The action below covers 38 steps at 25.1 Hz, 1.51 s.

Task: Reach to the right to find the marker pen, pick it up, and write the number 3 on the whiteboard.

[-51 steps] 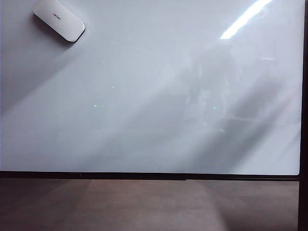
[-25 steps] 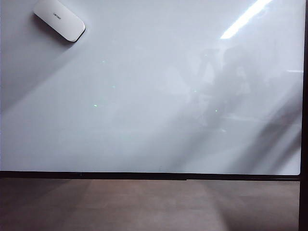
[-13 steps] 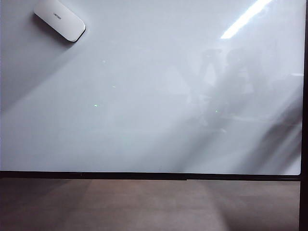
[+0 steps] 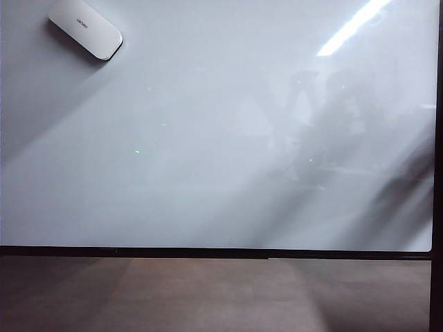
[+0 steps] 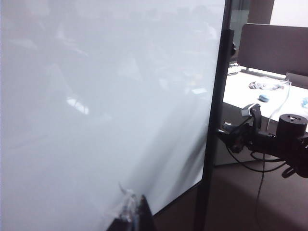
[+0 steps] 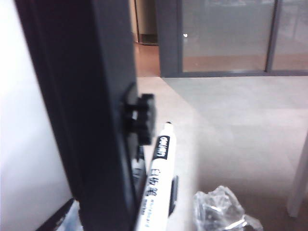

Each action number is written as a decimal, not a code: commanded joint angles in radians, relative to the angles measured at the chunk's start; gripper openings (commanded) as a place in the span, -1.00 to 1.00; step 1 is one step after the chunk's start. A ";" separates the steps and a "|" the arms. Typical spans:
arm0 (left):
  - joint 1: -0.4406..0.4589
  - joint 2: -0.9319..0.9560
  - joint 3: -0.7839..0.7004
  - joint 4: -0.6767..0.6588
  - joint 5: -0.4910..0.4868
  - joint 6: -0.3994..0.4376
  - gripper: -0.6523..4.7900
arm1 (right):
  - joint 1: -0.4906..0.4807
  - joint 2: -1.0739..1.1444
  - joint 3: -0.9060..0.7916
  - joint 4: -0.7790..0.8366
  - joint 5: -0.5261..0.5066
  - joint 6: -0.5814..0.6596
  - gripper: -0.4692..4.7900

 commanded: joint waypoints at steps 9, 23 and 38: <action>0.000 -0.002 0.003 -0.002 -0.001 0.000 -0.78 | 0.000 -0.003 0.002 -0.008 0.011 0.000 0.22; 0.000 -0.002 0.003 -0.002 -0.001 0.000 -0.78 | 0.001 -0.003 0.002 -0.040 0.031 0.000 0.17; 0.000 -0.001 0.003 -0.002 -0.002 0.000 -0.78 | 0.001 -0.003 0.002 -0.006 0.049 0.000 0.17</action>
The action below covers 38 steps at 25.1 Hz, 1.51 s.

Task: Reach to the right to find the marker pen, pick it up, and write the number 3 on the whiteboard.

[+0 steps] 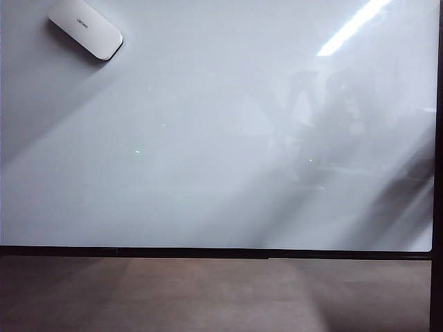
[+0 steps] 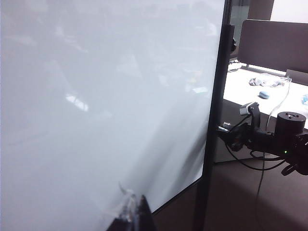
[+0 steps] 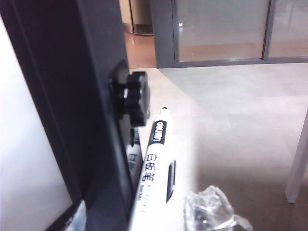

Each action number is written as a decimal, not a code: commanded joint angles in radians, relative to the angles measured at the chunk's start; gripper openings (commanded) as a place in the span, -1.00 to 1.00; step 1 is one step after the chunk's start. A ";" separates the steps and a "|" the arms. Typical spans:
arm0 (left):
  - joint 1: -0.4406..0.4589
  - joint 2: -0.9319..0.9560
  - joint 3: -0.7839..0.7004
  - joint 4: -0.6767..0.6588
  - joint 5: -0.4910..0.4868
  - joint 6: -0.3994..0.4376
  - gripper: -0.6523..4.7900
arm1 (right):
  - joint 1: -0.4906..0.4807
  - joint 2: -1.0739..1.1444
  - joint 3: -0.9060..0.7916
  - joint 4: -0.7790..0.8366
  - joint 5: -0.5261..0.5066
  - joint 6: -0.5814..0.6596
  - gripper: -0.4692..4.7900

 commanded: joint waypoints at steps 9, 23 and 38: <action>0.000 -0.001 0.003 0.006 -0.003 0.001 -0.78 | -0.002 -0.004 0.002 0.043 0.020 0.000 0.17; 0.000 -0.001 0.003 0.000 -0.003 0.000 -0.78 | -0.002 -0.004 0.002 0.032 0.020 0.001 0.17; 0.000 0.004 0.003 0.000 -0.003 0.001 -0.78 | -0.003 -0.004 0.002 0.003 0.026 0.000 0.05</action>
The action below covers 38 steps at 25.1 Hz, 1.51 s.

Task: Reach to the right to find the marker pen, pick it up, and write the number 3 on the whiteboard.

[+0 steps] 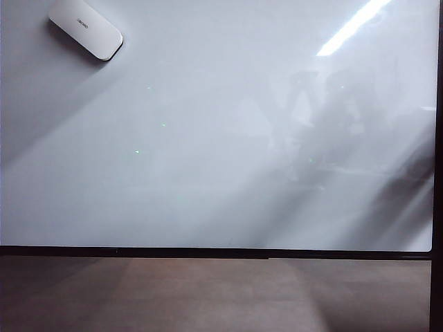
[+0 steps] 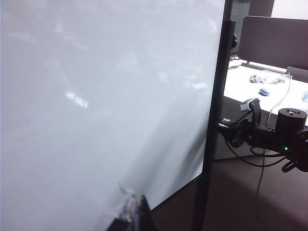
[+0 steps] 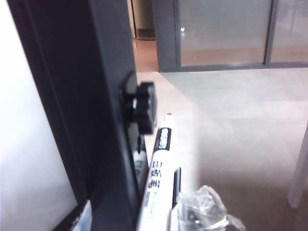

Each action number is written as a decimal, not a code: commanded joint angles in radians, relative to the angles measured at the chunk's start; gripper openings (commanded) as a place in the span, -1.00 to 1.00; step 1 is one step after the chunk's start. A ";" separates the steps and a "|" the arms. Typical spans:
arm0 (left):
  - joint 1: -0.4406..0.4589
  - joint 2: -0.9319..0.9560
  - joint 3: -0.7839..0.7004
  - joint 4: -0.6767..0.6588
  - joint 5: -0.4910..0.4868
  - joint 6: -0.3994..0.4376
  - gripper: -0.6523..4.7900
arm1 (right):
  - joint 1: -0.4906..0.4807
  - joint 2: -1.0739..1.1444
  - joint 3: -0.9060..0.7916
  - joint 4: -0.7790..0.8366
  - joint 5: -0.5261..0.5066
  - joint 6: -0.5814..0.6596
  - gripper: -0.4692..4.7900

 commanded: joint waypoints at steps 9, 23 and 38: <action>0.000 0.002 0.003 0.008 -0.003 0.001 -0.78 | -0.017 -0.003 0.002 -0.004 0.028 0.000 0.05; 0.000 0.006 0.003 0.008 -0.003 0.001 -0.78 | 0.026 -0.003 0.003 0.011 0.027 -0.031 0.05; 0.000 0.006 0.003 0.008 -0.004 0.003 -0.78 | 0.004 -0.004 -0.004 0.026 0.096 -0.029 0.05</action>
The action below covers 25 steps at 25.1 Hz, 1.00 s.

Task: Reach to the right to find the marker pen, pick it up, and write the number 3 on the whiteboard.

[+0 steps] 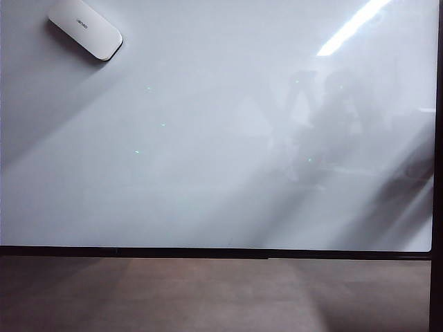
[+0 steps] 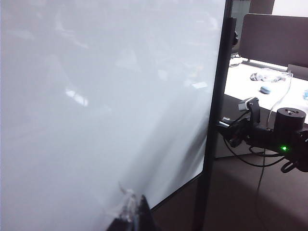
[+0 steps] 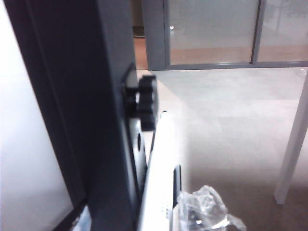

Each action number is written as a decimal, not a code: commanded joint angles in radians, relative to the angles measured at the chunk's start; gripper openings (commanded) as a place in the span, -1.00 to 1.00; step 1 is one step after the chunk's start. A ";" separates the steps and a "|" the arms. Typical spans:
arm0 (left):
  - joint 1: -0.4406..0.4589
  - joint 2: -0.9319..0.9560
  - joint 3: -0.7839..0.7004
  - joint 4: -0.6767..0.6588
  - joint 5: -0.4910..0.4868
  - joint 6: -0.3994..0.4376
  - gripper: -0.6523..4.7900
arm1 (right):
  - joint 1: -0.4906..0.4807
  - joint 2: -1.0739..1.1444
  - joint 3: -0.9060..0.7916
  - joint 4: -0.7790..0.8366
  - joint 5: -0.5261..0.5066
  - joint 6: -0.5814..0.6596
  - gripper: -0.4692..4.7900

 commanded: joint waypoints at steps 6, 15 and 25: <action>0.000 0.000 0.003 0.010 -0.001 0.003 -0.78 | -0.032 -0.005 0.003 0.023 0.000 0.005 0.05; 0.000 0.002 0.003 0.009 -0.016 0.003 -0.78 | -0.030 -0.019 -0.003 0.023 -0.069 0.005 0.05; 0.000 0.006 0.003 0.009 -0.016 0.003 -0.78 | -0.033 -0.060 -0.056 0.024 -0.097 0.027 0.14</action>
